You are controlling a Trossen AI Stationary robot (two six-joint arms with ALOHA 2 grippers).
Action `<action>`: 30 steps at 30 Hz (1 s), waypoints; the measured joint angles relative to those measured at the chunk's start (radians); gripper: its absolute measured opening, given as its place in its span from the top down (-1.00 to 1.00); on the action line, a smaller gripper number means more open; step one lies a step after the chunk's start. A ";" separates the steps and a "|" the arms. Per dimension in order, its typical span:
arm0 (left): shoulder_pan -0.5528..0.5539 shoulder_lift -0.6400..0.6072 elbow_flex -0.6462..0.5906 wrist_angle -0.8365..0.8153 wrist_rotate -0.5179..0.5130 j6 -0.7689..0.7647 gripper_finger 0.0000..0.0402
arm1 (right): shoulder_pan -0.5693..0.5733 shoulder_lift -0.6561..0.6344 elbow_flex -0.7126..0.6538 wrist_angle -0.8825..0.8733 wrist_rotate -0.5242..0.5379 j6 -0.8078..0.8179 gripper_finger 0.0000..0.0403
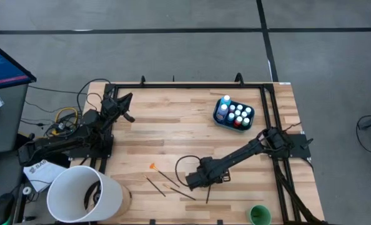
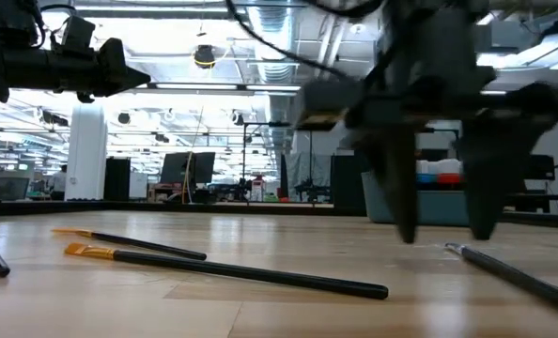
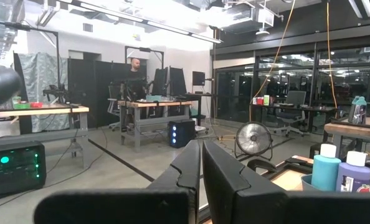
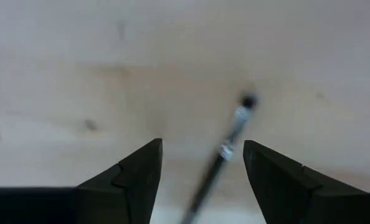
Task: Pick & Place Paint Supplies
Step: Put the right silver paint brush into the green cup
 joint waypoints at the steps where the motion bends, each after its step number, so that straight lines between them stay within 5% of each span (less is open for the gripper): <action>1: 0.000 0.000 0.000 0.000 0.000 0.000 0.96 | -0.008 0.008 -0.001 0.016 -0.001 0.000 -0.09; 20: 0.000 0.000 0.000 0.000 0.000 0.000 0.96 | -0.087 0.050 -0.003 0.074 -0.091 -0.104 0.06; 30: 0.000 0.000 0.000 0.000 0.000 0.000 0.96 | -0.101 0.067 0.001 0.061 -0.150 -0.145 0.59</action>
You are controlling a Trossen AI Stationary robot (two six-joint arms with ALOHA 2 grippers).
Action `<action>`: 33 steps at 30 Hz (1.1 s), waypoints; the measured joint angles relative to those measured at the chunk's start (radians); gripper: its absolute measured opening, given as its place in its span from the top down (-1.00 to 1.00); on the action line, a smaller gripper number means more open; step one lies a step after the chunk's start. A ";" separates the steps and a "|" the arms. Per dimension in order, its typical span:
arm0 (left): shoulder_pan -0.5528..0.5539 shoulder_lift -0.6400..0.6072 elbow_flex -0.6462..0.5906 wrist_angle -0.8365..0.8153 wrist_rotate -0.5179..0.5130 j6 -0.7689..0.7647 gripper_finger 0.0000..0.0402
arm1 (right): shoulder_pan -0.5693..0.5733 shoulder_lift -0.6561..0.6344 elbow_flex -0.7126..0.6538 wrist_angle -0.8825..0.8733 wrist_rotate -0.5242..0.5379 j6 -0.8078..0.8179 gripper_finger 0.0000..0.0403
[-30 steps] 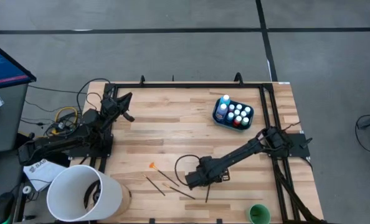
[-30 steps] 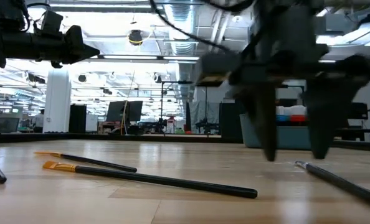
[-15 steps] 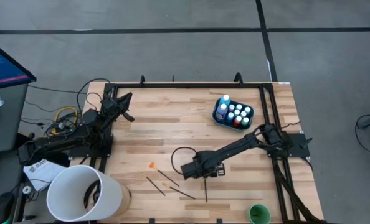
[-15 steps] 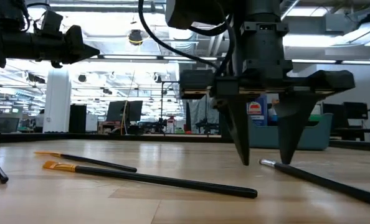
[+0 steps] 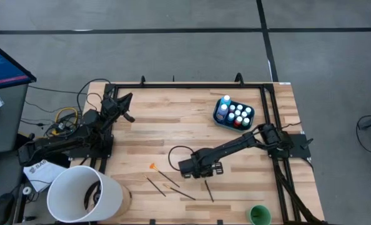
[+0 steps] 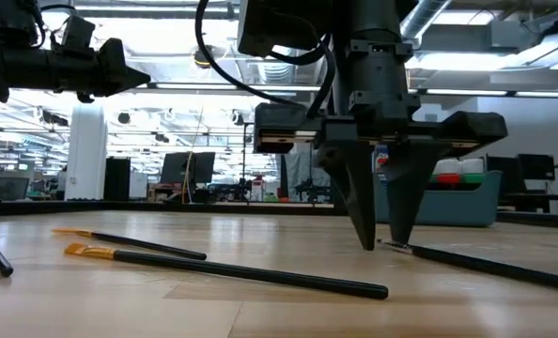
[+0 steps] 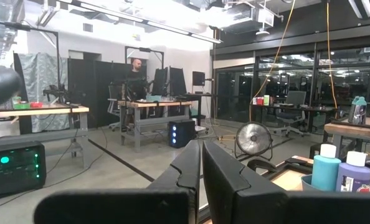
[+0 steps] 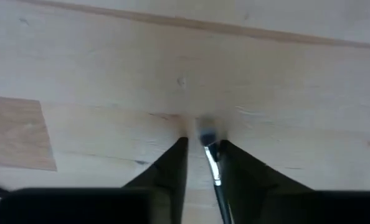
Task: Pick & Place Paint Supplies
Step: Put the right silver paint brush into the green cup
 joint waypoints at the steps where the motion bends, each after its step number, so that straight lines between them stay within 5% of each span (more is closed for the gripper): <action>1: 0.000 0.000 0.000 0.000 0.000 0.000 0.96 | 0.000 0.000 0.000 -0.001 0.000 -0.007 0.64; 8: 0.000 0.000 0.000 0.000 0.000 0.000 0.96 | 0.006 -0.002 0.002 -0.002 0.072 -0.063 0.96; 22: 0.000 0.000 0.000 0.000 0.000 0.000 0.96 | 0.066 -0.053 0.139 -0.235 0.459 -0.145 1.00; 33: 0.000 0.014 0.000 0.000 0.000 0.000 0.96 | 0.235 -0.230 0.142 -0.467 0.712 0.041 1.00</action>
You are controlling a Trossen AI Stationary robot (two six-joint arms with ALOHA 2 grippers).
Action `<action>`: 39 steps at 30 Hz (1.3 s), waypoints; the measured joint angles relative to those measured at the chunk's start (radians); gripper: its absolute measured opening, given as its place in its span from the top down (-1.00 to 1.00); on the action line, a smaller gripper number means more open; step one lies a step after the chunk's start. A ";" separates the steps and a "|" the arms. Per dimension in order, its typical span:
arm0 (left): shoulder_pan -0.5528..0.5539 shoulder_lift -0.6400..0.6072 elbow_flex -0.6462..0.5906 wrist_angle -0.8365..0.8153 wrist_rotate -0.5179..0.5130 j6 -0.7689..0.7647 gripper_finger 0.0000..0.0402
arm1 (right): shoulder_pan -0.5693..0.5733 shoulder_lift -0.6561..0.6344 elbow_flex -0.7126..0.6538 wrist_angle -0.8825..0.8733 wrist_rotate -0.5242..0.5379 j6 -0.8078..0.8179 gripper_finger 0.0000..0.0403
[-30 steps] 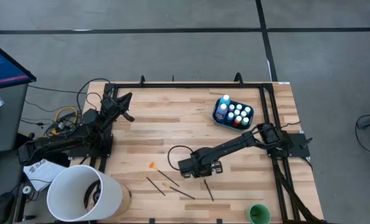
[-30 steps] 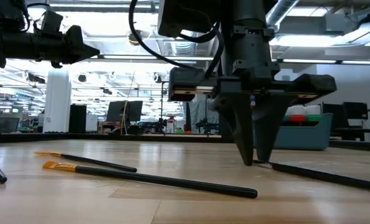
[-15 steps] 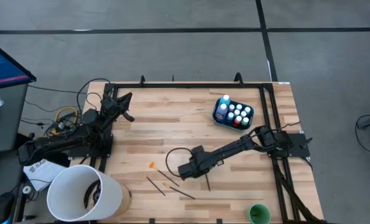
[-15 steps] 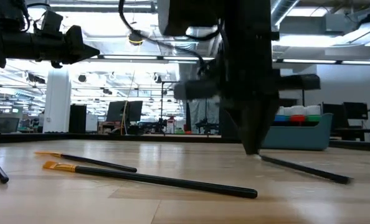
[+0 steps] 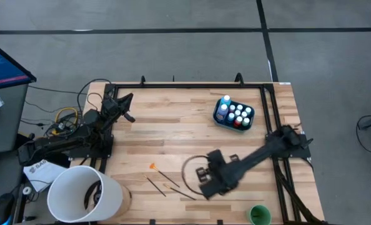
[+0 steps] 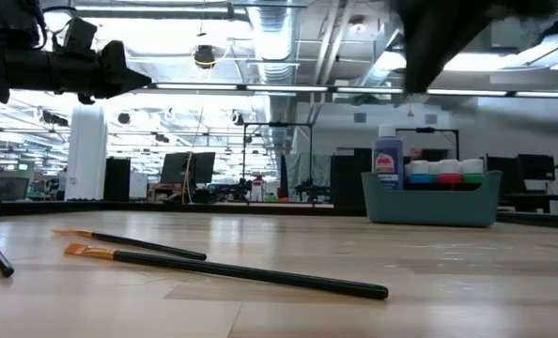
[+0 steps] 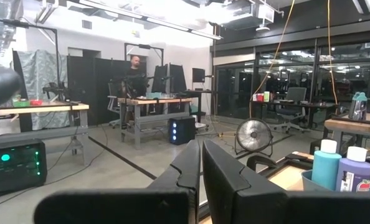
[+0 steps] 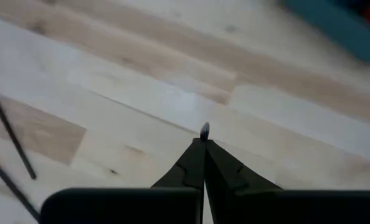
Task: Pick & Place Paint Supplies
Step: Put the right silver paint brush into the green cup
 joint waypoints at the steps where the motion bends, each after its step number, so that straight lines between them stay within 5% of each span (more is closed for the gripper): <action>1: 0.000 0.000 0.000 0.000 0.002 0.000 0.96 | 0.025 -0.020 0.000 -0.034 0.022 0.028 1.00; 6: 0.000 -0.001 0.000 0.001 0.003 0.000 0.96 | 0.157 -0.106 0.001 -0.154 0.103 0.157 1.00; 19: 0.000 -0.001 0.000 0.001 0.003 0.000 0.96 | 0.499 -0.224 -0.025 -0.145 0.209 0.154 1.00; 28: 0.000 -0.001 0.000 0.001 0.004 0.000 0.96 | 0.627 -0.222 -0.036 -0.143 0.238 0.241 1.00; 39: 0.000 -0.001 0.000 0.001 0.004 0.000 0.96 | 0.722 -0.220 -0.209 -0.128 0.253 0.467 1.00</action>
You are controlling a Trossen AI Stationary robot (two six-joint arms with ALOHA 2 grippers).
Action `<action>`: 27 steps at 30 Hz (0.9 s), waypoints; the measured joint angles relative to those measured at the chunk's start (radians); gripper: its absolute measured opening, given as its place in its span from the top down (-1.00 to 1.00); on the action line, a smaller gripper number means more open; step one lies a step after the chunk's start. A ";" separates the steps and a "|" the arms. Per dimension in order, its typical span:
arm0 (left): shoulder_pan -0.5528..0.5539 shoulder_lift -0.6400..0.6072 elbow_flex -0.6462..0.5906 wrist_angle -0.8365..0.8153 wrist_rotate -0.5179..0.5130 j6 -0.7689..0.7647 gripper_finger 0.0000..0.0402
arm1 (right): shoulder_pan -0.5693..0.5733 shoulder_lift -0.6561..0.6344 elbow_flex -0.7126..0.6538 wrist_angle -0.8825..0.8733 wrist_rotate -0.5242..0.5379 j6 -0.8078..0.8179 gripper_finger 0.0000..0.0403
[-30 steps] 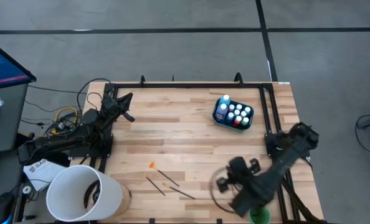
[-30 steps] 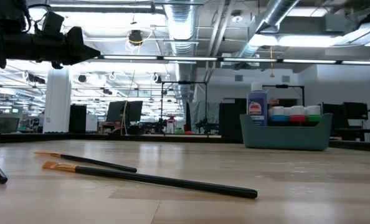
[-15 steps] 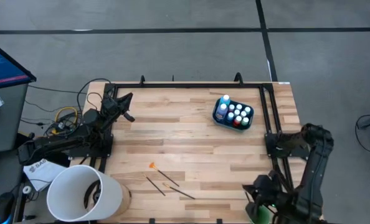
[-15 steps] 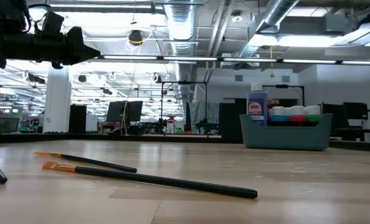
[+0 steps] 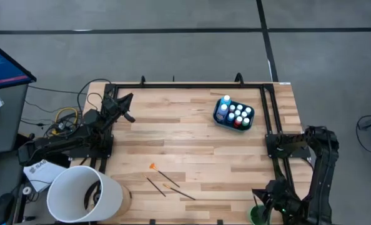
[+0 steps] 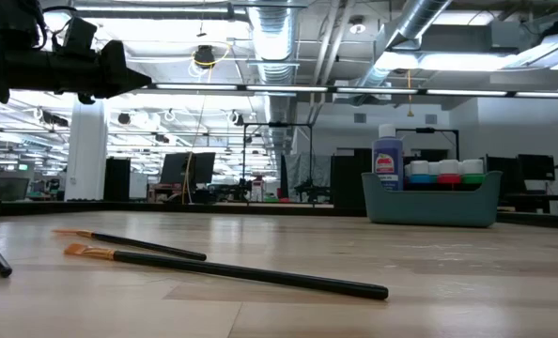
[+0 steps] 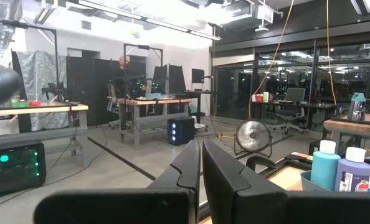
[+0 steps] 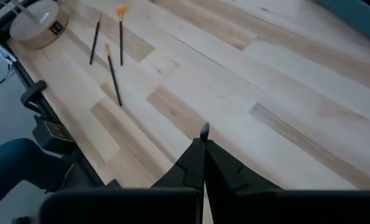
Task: Pick & Place Paint Supplies
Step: Put the right silver paint brush into the green cup, then put the yellow paint brush into the green cup
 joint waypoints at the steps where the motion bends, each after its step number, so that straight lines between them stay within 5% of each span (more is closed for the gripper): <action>1: 0.000 0.000 0.000 0.000 0.000 0.000 0.96 | 0.005 0.000 -0.005 -0.001 0.000 0.000 1.00; 16: 0.000 0.000 0.000 0.000 0.000 0.000 0.96 | 0.051 0.000 -0.011 0.081 -0.001 -0.005 0.98; 27: 0.000 0.000 0.000 0.000 0.000 0.000 0.96 | 0.034 -0.001 -0.011 0.086 -0.030 -0.024 0.59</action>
